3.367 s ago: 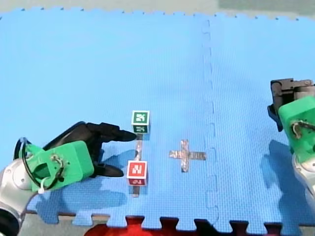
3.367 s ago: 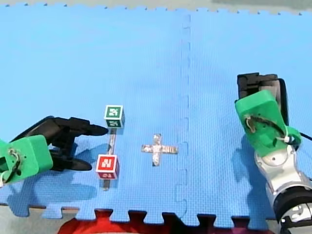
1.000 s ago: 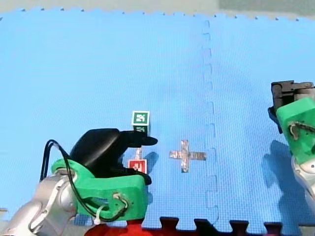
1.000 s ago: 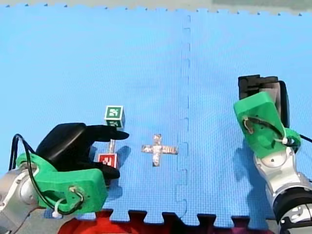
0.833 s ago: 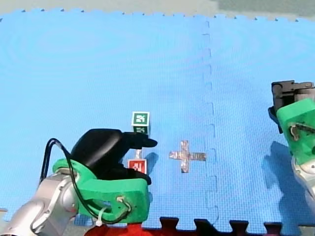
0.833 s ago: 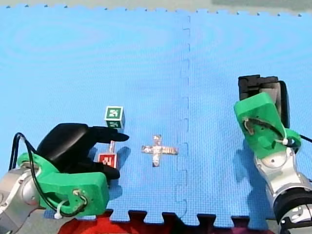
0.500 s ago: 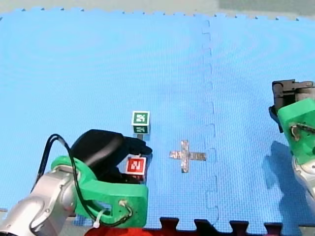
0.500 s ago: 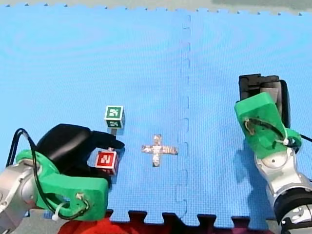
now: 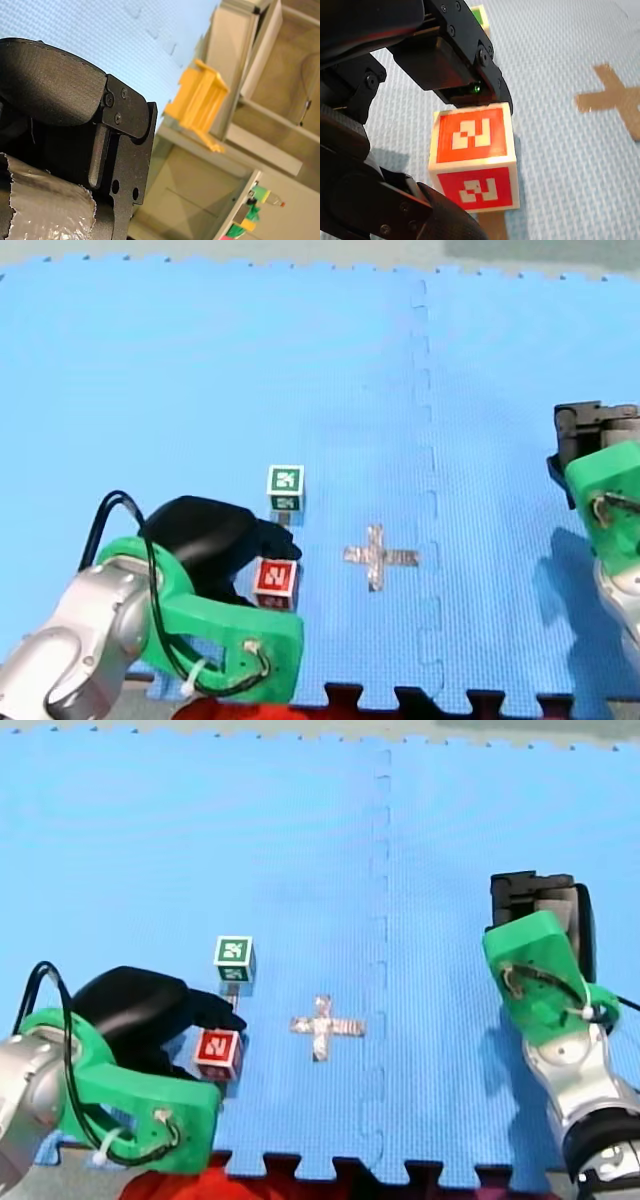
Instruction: Stack cube left
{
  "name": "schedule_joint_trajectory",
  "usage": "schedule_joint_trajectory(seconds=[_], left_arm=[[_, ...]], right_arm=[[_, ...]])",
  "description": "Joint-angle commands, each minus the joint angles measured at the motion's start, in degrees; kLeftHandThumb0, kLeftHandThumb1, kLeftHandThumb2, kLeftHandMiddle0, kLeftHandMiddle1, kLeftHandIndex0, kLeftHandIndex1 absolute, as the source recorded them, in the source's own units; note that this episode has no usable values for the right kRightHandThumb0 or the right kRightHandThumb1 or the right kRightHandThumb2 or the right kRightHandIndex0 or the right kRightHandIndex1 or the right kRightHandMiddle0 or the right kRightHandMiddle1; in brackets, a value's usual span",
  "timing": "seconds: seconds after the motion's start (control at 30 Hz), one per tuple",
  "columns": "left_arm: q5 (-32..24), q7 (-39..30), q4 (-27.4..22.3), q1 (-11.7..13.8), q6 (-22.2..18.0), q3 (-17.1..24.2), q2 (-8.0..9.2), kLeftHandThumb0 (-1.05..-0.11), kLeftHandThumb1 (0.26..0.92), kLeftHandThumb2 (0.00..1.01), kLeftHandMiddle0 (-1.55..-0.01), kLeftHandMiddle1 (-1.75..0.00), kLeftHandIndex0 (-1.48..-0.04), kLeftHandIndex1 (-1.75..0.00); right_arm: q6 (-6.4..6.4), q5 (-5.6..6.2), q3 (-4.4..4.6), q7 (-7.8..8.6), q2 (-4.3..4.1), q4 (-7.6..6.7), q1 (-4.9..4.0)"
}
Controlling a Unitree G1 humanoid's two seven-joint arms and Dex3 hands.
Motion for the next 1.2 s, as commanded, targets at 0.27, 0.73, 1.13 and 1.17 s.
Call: schedule_joint_trajectory(seconds=[0.27, 0.73, 1.13, 1.17], left_arm=[[0.0, 12.8, 1.2, 1.4, -6.0, 1.8, -0.07, -0.444, 0.823, 0.0, -1.01, -1.01, -1.28, -0.01], [4.5, 45.7, 18.9, 0.0, -21.2, 0.8, -3.48, -0.441, 0.867, 0.0, -0.94, -1.56, -1.25, 0.0], [5.4, 62.5, 30.4, -4.3, -30.8, -0.2, -5.84, -0.451, 0.833, 0.0, -0.94, -1.73, -1.25, 0.0], [5.3, 62.7, 30.4, -4.4, -31.0, -0.2, -6.2, -0.451, 0.831, 0.0, -0.93, -1.74, -1.25, 0.0]], right_arm=[[-0.09, -0.36, 0.37, -1.0, -0.29, 0.01, 0.14], [0.1, -0.56, 0.61, -1.26, -0.24, 0.3, 0.41], [0.28, -0.74, 0.6, -1.47, -0.39, 0.26, 0.43], [0.3, -0.75, 0.6, -1.49, -0.4, 0.26, 0.45]])
